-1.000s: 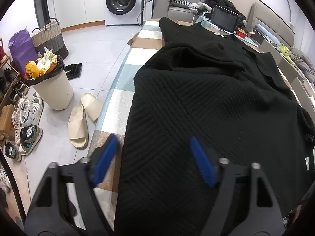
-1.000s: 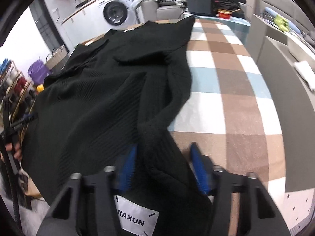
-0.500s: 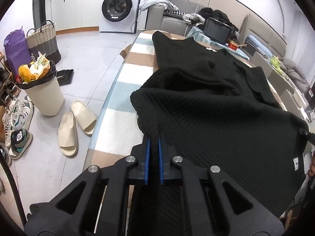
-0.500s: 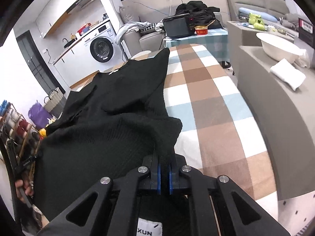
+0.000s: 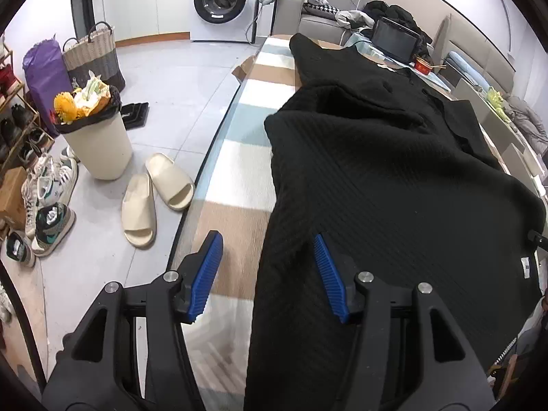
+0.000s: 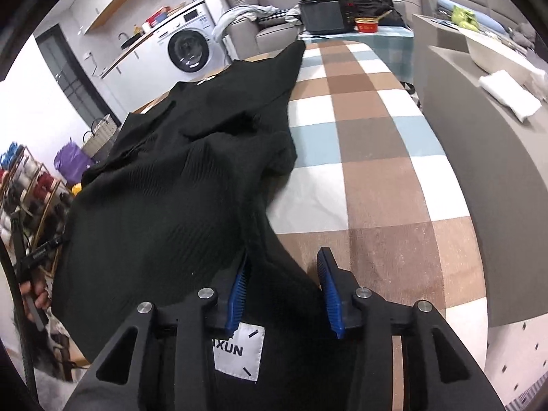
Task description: Fold small clothes
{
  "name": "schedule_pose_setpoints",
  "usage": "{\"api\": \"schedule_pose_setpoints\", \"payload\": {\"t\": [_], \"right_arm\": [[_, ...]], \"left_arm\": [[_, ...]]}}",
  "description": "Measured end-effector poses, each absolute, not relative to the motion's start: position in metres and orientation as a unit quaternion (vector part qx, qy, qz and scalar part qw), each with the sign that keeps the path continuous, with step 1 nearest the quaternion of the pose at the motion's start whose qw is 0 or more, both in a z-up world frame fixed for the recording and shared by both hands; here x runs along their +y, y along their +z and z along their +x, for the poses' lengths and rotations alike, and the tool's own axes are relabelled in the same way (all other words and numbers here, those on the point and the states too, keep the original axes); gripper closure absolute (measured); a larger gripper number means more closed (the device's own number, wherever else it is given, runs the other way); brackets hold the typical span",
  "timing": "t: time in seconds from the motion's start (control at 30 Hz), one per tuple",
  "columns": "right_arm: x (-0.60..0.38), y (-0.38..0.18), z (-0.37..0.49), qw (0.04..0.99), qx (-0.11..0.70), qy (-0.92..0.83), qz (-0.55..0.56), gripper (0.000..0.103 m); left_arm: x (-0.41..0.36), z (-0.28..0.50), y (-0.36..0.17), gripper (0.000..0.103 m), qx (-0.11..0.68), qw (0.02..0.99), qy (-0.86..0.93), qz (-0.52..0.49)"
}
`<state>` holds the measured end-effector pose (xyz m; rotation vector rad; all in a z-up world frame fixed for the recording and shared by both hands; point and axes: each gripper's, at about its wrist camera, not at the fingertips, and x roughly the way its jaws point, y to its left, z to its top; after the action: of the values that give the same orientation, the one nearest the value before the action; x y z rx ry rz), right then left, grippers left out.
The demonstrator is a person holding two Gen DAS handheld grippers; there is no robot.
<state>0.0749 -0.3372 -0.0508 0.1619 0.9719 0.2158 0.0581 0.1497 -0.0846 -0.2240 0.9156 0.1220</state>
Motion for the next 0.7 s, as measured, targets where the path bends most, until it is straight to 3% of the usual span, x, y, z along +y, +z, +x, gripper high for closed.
{"api": "schedule_pose_setpoints", "payload": {"t": [0.2,0.33,0.5,0.63,0.67,0.7], "right_arm": [[-0.328,-0.049,0.070,0.876,0.464,0.114,0.059,0.062],[-0.325,-0.048,0.063,0.880,0.457,0.119,0.050,0.062],[-0.321,-0.052,0.057,0.883,0.452,0.122,0.035,0.062],[-0.312,-0.050,0.052,0.890,0.440,0.119,0.007,0.063],[-0.309,-0.050,0.050,0.893,0.435,0.117,-0.002,0.074],[-0.306,-0.050,0.049,0.894,0.432,0.116,-0.012,0.095]], "left_arm": [[0.141,0.050,-0.086,0.051,0.442,0.889,0.040,-0.112],[0.135,0.050,-0.087,0.074,0.441,0.891,0.043,-0.097],[0.136,0.049,-0.085,0.096,0.429,0.897,0.035,-0.100],[0.142,0.044,-0.083,0.097,0.411,0.905,0.024,-0.112],[0.143,0.042,-0.082,0.097,0.406,0.906,0.022,-0.115],[0.144,0.040,-0.080,0.097,0.400,0.908,0.021,-0.118]]}}
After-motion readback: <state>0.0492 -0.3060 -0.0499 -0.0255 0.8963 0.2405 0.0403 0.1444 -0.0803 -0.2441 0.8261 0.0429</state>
